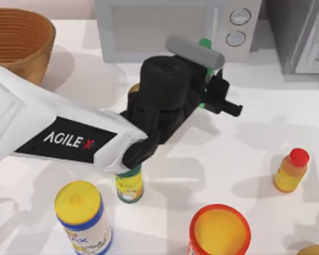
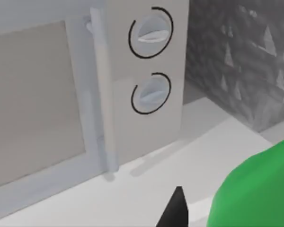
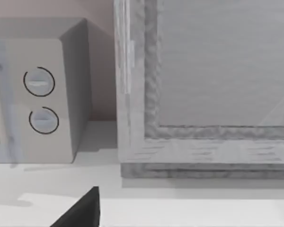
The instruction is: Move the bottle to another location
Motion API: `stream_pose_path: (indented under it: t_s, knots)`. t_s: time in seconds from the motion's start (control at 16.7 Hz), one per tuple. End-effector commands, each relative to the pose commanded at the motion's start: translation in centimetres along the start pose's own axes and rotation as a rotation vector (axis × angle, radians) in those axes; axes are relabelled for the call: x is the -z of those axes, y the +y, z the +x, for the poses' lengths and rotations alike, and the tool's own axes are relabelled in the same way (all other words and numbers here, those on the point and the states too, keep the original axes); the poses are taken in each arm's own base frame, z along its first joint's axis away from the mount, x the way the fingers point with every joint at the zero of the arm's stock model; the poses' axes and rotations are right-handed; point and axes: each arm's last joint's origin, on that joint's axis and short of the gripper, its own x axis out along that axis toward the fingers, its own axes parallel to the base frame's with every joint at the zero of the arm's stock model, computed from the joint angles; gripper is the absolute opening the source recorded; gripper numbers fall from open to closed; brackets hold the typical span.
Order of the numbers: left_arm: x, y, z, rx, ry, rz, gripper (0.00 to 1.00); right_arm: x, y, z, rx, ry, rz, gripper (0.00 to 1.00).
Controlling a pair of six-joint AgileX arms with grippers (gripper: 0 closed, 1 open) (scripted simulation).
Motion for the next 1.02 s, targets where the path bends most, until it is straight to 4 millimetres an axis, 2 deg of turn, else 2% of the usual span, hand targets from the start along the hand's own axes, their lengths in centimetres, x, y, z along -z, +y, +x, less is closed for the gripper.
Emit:
stream_pose_path:
  t_s: [0.12,0.24,0.36,0.48,0.6,0.72,1.02]
  knots:
    - [-1.6,1.5,-3.4,-0.097,-0.045,-0.039,0.0,0.0,0.0,0.0,0.0,0.0,0.0,1.0]
    - [-1.7,4.2,-6.4,-0.21,-0.071,-0.089,0.0,0.0,0.0,0.0,0.0,0.0,0.0,1.0]
    - [-0.7,6.8,-8.8,-0.298,-0.079,-0.136,0.0,0.0,0.0,0.0,0.0,0.0,0.0,1.0]
    - [1.1,9.0,-10.5,-0.358,-0.039,-0.163,0.0,0.0,0.0,0.0,0.0,0.0,0.0,1.0]
    - [3.4,11.0,-11.9,-0.436,0.047,-0.175,0.0,0.0,0.0,0.0,0.0,0.0,0.0,1.0]
    - [5.1,12.2,-12.7,-0.506,0.122,-0.179,0.0,0.0,0.0,0.0,0.0,0.0,0.0,1.0]
    - [5.5,12.3,-12.9,-0.517,0.139,-0.176,0.0,0.0,0.0,0.0,0.0,0.0,0.0,1.0]
